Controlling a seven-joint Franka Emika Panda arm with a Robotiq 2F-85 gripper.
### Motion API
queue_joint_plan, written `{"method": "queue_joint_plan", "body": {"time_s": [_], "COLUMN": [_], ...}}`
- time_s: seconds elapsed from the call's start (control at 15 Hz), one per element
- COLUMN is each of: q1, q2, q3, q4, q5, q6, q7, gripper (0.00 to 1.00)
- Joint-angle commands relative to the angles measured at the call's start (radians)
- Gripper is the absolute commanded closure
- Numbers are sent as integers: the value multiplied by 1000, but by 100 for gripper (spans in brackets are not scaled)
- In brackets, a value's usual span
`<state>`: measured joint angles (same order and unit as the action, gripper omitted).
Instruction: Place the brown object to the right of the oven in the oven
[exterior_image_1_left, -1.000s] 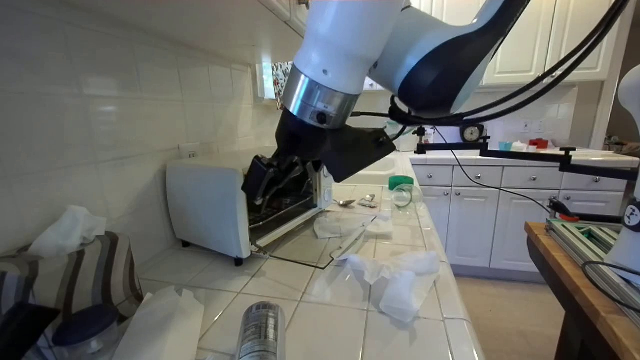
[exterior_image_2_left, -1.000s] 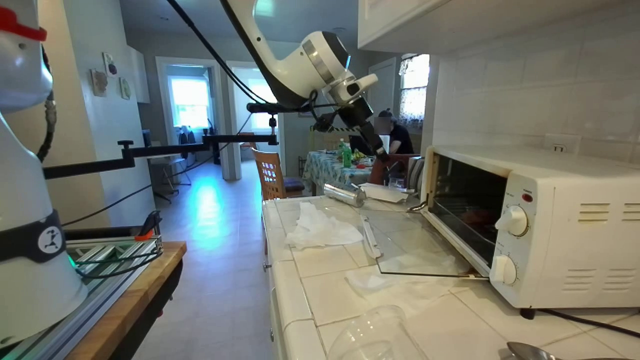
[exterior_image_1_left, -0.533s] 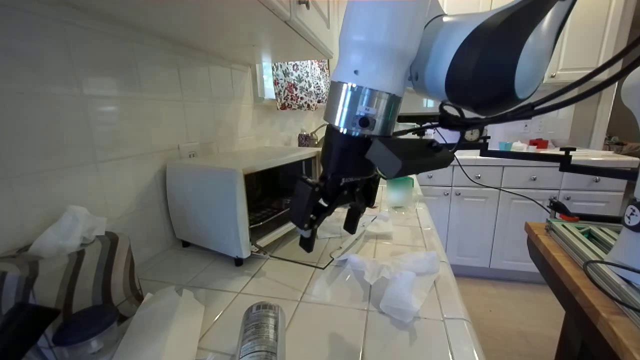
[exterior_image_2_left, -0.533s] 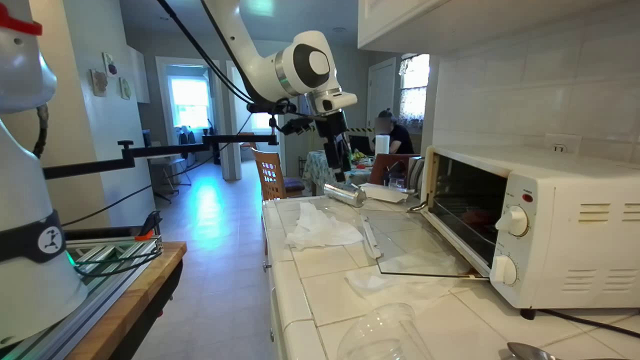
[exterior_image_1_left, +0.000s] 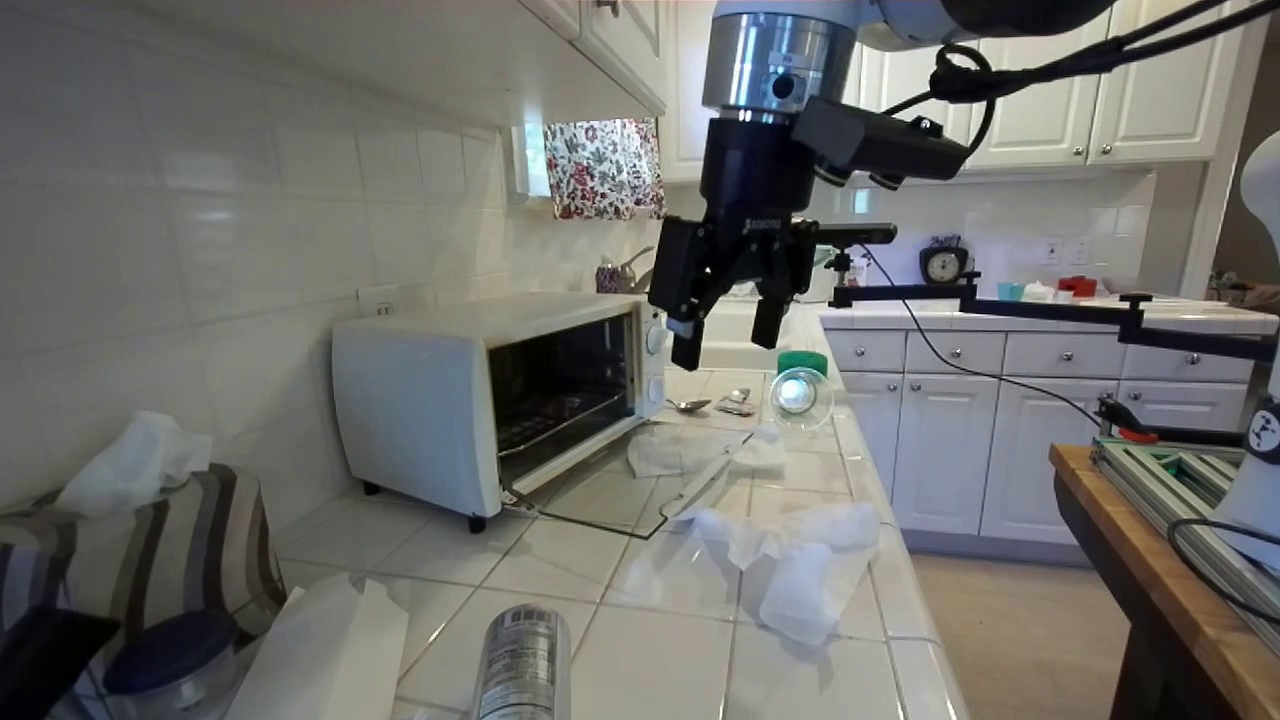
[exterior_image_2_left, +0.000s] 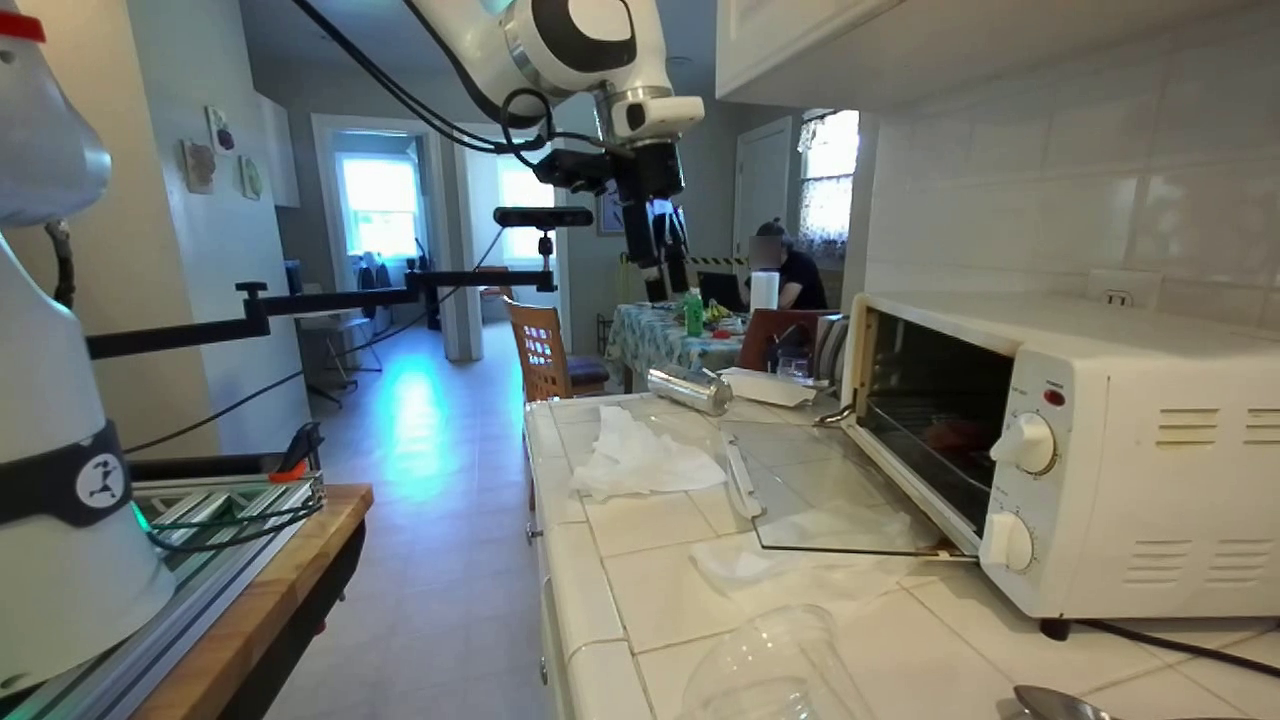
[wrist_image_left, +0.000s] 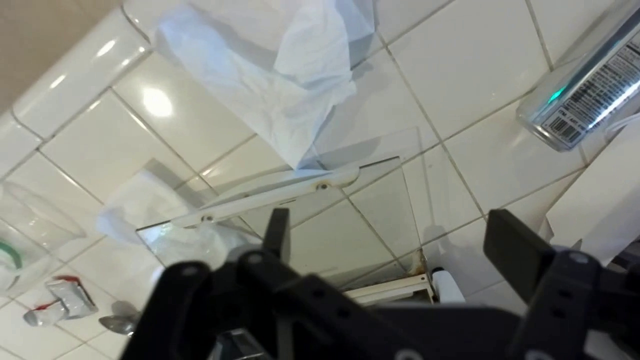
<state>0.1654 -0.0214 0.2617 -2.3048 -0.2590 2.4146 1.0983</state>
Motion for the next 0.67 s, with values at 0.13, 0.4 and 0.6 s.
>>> {"method": "queue_joint_plan", "body": {"time_s": [0.13,0.4,0.6], "q1": [16,27,56], "q2": [2,24,20], "q3": [-15,-16,4], "q4": [-8,-8,-6], "q5": [1,195,410], "q6": [-1,116,107], "q7": [-5,-267,-464], "gripper": [0,0,0]}}
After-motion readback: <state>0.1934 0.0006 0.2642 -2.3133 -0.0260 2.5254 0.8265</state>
